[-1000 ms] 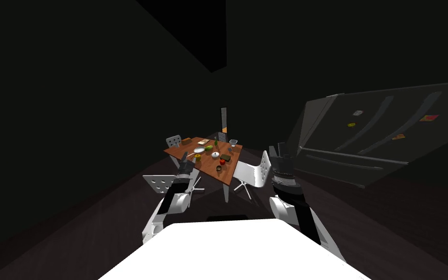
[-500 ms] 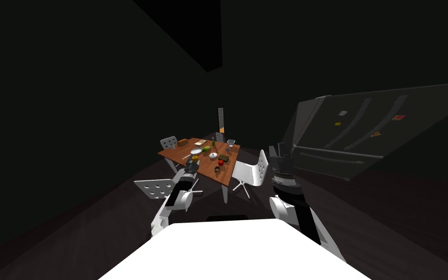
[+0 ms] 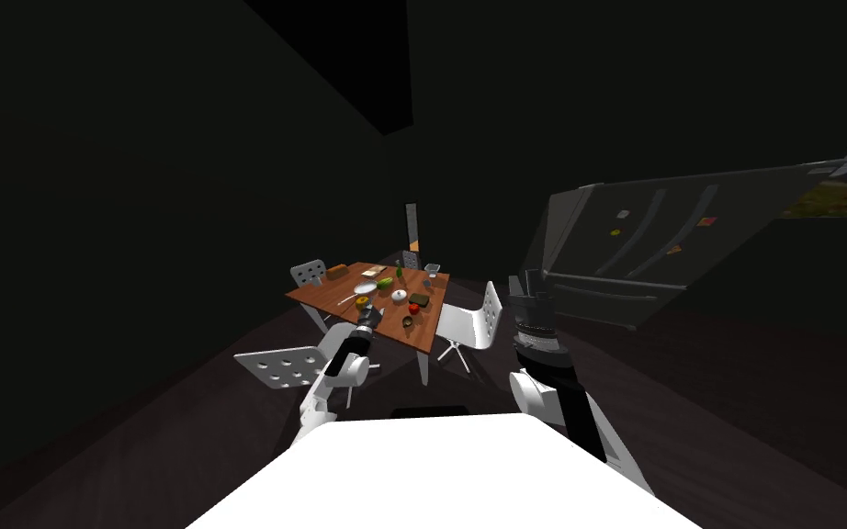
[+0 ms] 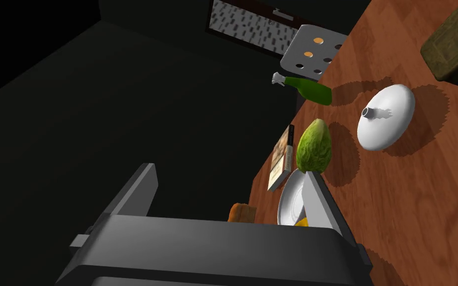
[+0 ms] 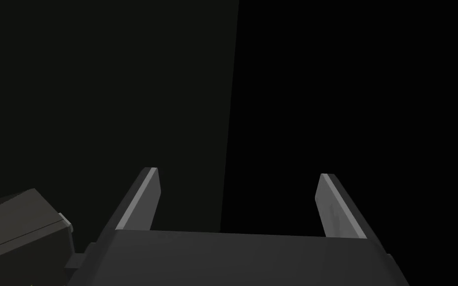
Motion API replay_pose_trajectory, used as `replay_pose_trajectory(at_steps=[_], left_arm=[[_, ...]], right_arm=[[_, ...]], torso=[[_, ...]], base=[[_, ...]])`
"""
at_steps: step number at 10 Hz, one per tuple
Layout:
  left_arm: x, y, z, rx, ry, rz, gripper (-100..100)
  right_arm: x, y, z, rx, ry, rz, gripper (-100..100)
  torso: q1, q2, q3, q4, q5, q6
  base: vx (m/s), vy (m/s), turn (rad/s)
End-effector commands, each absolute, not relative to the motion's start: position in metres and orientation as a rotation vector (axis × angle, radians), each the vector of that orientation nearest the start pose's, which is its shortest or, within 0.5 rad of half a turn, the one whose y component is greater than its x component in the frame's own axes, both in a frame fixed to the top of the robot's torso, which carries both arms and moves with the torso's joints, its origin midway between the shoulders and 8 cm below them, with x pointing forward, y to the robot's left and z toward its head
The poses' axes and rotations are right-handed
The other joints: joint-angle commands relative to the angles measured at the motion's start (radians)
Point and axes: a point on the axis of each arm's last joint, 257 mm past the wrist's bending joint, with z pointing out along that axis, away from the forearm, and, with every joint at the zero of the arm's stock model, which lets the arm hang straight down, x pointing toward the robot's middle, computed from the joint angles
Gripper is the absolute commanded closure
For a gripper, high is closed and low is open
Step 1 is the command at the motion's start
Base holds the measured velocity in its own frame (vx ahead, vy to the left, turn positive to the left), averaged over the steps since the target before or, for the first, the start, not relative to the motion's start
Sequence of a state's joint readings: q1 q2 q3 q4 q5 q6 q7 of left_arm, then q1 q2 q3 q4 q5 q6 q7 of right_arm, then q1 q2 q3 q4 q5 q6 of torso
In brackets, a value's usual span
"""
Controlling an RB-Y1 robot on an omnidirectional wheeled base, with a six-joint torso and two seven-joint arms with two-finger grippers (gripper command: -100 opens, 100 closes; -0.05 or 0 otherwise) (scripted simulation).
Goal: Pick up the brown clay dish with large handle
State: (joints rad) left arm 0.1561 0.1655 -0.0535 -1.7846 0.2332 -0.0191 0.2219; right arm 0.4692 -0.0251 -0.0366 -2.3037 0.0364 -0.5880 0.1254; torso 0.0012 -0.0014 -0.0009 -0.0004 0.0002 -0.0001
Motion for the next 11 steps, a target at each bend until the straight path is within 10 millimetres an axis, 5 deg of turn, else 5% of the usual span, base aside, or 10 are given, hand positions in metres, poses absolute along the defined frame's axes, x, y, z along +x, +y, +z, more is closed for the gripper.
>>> replay_pose_trajectory(at_steps=[1, 6, 11], left_arm=[[0.506, 0.247, -0.203, -1.384, 1.062, -1.478, -100], [0.526, 0.228, -0.269, -1.557, 1.209, -1.415, -100], [0.535, 0.216, -0.315, -1.681, 1.326, -1.342, -100]], right_arm=[[0.324, -0.274, 0.060, 0.456, 0.579, 1.167, 0], [0.324, -0.274, 0.060, 0.456, 0.579, 1.167, 0], [0.324, -0.274, 0.060, 0.456, 0.579, 1.167, 0]], torso=[[0.000, 0.000, 0.000, 0.000, 0.000, 0.000], [0.000, 0.001, 0.000, 0.000, 0.000, 0.000], [-0.001, 0.001, 0.000, 0.000, 0.000, 0.000]], base=[[0.009, 0.026, -0.054], [0.006, 0.027, -0.108], [0.000, 0.024, -0.082]])
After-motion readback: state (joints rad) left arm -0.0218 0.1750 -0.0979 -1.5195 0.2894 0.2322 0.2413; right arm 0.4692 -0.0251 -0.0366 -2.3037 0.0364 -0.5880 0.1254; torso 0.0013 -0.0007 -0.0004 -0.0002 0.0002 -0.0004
